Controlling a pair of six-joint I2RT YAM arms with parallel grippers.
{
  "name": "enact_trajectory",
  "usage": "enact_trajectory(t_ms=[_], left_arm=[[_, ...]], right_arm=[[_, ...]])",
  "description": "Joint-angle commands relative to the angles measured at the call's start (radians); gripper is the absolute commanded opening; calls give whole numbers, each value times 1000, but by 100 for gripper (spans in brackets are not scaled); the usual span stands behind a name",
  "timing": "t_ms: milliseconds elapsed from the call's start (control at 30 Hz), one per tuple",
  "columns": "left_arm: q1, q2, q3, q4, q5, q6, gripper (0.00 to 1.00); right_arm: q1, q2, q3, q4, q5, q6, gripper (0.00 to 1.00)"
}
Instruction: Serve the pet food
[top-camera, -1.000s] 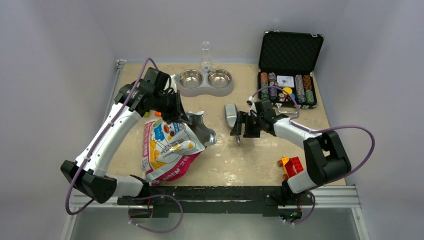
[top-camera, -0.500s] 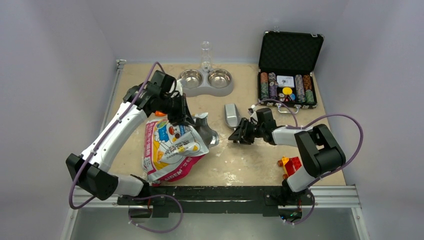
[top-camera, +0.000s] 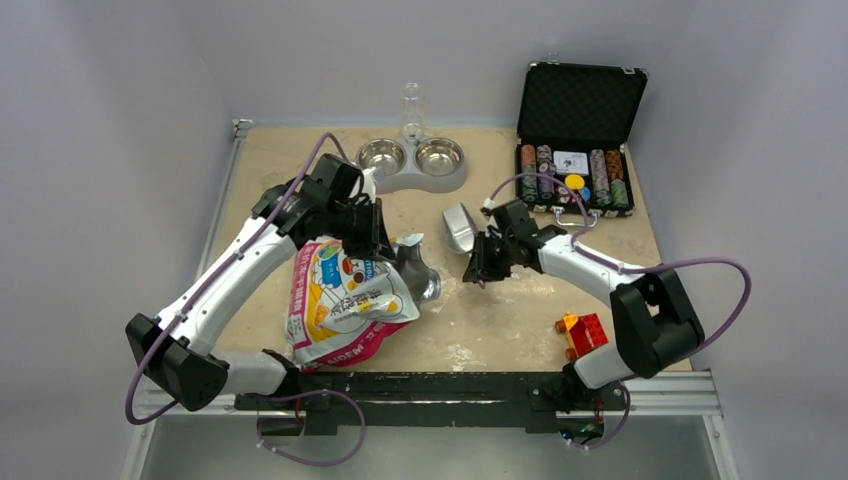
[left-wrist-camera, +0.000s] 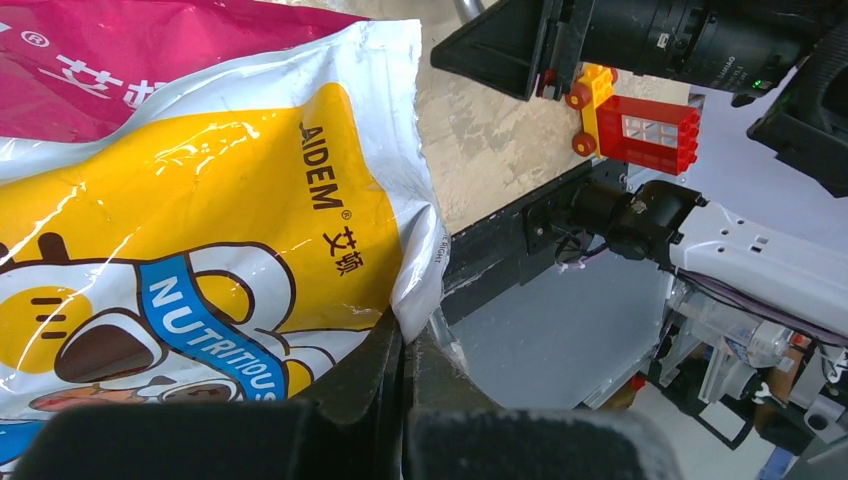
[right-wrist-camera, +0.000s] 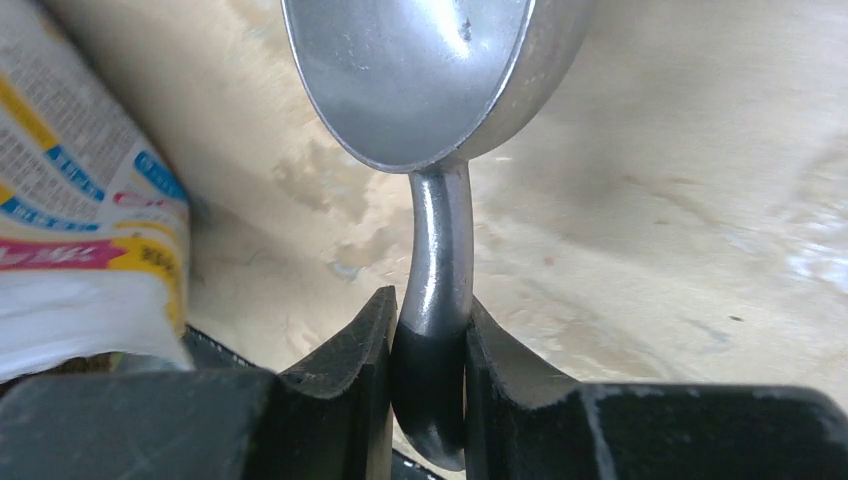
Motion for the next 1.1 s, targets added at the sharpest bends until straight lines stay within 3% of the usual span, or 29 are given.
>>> enact_trajectory(t_ms=[0,67,200,333,467,533,767,867,1067], left_arm=[[-25,-20,-6,12,-16,13,0],[-25,-21,1,8,-30,17,0],[-25,-43,-6,15,-36,7,0],[-25,-77,-14,17,-76,30,0],[-24,-92,4,-9,-106,46,0],[-24,-93,6,-20,-113,43,0],[-25,-90,-3,-35,-103,19,0],[-25,-87,11,-39,-103,20,0],[-24,-75,46,-60,-100,31,0]], right_arm=[[69,12,81,-124,2,-112,0],[69,23,59,-27,-40,-96,1],[52,88,24,142,-150,-75,14],[33,126,-28,223,-162,-53,27],[14,56,-138,345,-121,32,49],[5,21,-209,436,-119,85,56],[-7,-22,-453,885,-91,327,62],[-2,17,-550,1153,-62,467,62],[23,184,-615,1504,-1,629,60]])
